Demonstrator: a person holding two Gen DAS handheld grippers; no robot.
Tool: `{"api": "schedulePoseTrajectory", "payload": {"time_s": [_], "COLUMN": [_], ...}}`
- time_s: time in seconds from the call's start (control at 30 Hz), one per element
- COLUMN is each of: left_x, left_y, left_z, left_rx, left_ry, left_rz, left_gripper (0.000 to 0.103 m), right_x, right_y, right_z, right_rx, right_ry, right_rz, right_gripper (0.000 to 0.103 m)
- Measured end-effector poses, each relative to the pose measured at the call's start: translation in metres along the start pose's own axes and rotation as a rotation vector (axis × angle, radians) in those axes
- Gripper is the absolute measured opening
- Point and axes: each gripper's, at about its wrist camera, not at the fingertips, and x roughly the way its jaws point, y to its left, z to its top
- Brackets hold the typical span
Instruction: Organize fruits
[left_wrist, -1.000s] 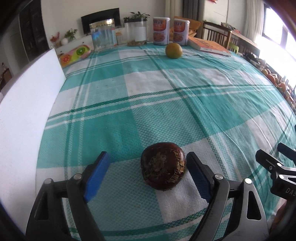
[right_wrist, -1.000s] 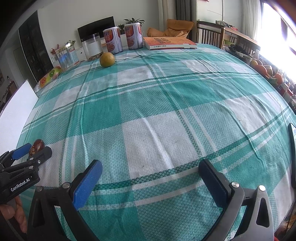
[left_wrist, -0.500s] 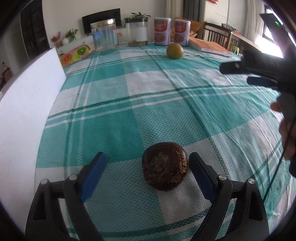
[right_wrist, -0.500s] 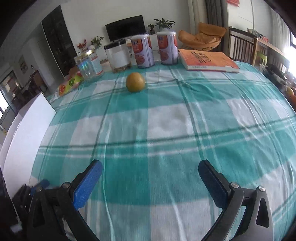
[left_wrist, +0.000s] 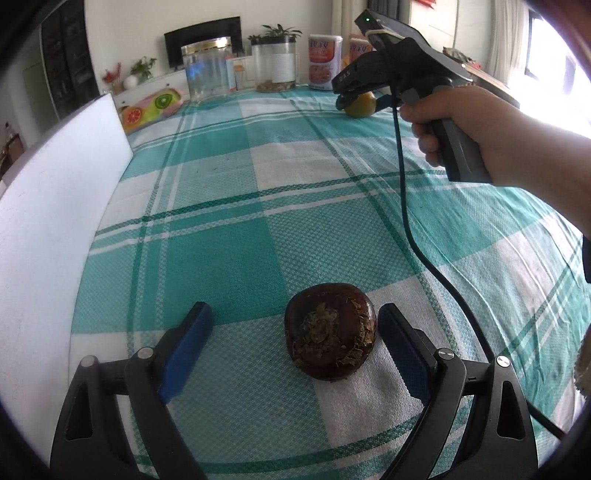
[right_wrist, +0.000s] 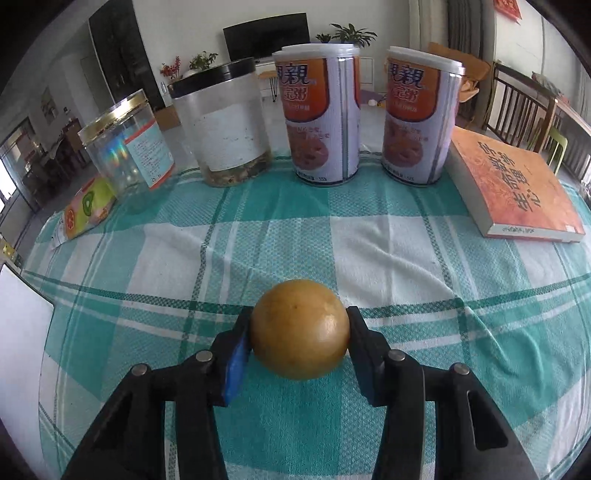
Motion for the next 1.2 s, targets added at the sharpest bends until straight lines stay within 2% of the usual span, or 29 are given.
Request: {"api": "schedulePoseTrajectory", "payload": {"time_s": [0.2, 0.3, 0.47, 0.6, 0.77, 0.9, 0.93, 0.97, 1.0, 1.03, 1.07, 1.2], "left_x": [0.0, 0.0, 0.0, 0.0, -0.008, -0.011, -0.011, -0.013, -0.013, -0.013, -0.013, -0.018], "left_y": [0.0, 0.0, 0.0, 0.001, 0.011, -0.002, -0.006, -0.008, -0.009, -0.01, -0.009, -0.003], "left_z": [0.0, 0.0, 0.0, 0.001, -0.001, -0.006, -0.006, -0.006, -0.003, -0.001, 0.0, -0.001], "left_rx": [0.0, 0.0, 0.001, -0.002, -0.029, 0.051, 0.064, 0.072, 0.078, 0.081, 0.079, 0.047], "left_ry": [0.0, 0.0, 0.0, 0.001, 0.002, 0.01, 0.005, -0.002, -0.005, -0.003, 0.0, 0.0], "left_rz": [0.0, 0.0, 0.001, -0.006, -0.123, -0.1, -0.092, -0.089, -0.088, -0.091, -0.09, -0.084], "left_gripper": [0.093, 0.093, 0.093, 0.093, 0.092, 0.09, 0.084, 0.07, 0.062, 0.049, 0.044, 0.043], "right_x": [-0.07, -0.111, -0.167, -0.188, -0.206, -0.215, -0.215, -0.216, -0.218, -0.218, -0.218, -0.215], "right_y": [-0.032, -0.036, -0.022, -0.007, -0.005, -0.009, -0.011, -0.011, -0.011, -0.011, -0.01, -0.002], "right_z": [-0.053, -0.094, -0.177, -0.231, -0.27, -0.29, -0.288, -0.288, -0.288, -0.288, -0.288, -0.288], "right_rx": [0.096, 0.102, 0.102, 0.157, 0.265, 0.298, 0.308, 0.31, 0.308, 0.306, 0.303, 0.269], "right_ry": [-0.009, 0.009, 0.006, 0.001, -0.056, -0.086, -0.089, -0.1, -0.114, -0.12, -0.119, -0.115], "right_rz": [0.097, 0.129, 0.115, 0.116, 0.146, 0.145, 0.147, 0.145, 0.14, 0.139, 0.141, 0.125], "right_gripper": [0.049, 0.049, 0.049, 0.049, 0.049, 0.049, 0.049, 0.049, 0.049, 0.049, 0.049, 0.049]}}
